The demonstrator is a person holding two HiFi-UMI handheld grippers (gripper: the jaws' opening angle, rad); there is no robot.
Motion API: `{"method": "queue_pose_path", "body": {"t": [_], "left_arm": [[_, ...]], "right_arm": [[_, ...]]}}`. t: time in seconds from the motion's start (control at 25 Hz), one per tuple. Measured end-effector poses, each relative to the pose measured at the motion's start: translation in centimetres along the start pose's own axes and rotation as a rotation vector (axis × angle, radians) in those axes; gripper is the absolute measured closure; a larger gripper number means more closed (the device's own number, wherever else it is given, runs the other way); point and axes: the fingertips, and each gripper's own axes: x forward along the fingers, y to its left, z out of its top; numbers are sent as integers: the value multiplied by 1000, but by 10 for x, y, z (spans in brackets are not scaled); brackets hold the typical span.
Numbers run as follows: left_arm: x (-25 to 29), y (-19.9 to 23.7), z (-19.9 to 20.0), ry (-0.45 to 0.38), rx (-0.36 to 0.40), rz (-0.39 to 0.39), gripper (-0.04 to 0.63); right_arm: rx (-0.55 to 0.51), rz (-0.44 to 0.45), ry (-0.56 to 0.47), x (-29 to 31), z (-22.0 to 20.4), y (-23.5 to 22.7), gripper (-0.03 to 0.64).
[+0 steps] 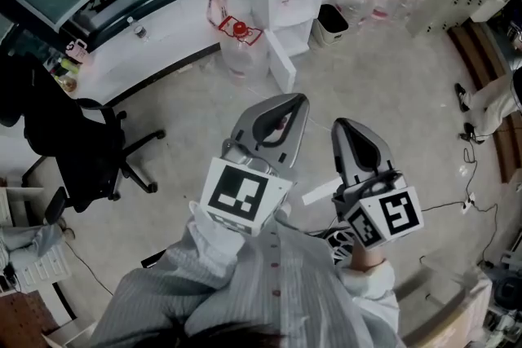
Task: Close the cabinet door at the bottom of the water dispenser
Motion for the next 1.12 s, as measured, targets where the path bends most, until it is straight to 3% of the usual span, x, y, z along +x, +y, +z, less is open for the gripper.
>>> {"method": "queue_pose_path", "body": {"t": [0.68, 1.12], "left_arm": [[149, 170, 34, -5, 10, 6, 586], [197, 228, 21, 21, -8, 13, 586]], "right_arm": [[-31, -17, -8, 195, 54, -92, 603], [-29, -65, 41, 254, 46, -134, 603]]}}
